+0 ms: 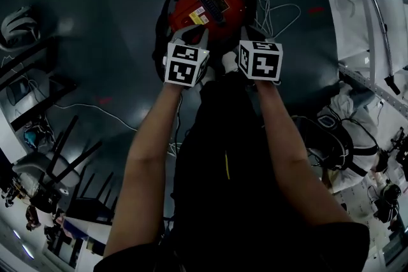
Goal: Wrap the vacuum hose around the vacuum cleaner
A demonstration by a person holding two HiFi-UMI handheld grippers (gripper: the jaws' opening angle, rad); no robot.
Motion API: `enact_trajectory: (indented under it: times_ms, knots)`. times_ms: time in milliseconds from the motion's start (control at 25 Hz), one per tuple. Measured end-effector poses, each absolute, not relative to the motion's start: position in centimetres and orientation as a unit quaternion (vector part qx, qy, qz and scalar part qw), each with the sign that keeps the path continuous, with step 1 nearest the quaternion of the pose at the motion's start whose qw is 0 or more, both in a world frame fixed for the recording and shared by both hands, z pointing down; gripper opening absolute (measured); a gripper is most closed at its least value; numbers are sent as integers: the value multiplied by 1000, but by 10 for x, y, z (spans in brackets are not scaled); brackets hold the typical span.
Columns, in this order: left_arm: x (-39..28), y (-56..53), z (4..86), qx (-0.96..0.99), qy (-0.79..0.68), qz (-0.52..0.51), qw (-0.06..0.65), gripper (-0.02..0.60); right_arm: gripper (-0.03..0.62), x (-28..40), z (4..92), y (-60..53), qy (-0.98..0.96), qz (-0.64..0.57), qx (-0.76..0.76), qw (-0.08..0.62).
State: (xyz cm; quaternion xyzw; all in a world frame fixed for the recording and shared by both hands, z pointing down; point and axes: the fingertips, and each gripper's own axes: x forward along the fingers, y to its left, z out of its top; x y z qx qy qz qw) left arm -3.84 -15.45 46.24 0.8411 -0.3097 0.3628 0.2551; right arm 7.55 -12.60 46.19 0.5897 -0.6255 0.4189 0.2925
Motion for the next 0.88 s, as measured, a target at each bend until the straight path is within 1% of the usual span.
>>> enact_trajectory:
  times_ms: [240,360,680,880]
  knots:
    - [-54,-148,426,789,-381,349,333,11,-5,50,406,-133,-668,373,587,265]
    - [-64,-145,408,769,-410,342,351,11,-5,37,379,-135,-686,348,582,264]
    - [-78,-139,342,765,-458,299,341,11,-5,17,312,-134,-714,329,575,225]
    - [-87,-130,301,778,-472,278,307,11,-5,2,266,-129,-741,300,564,206]
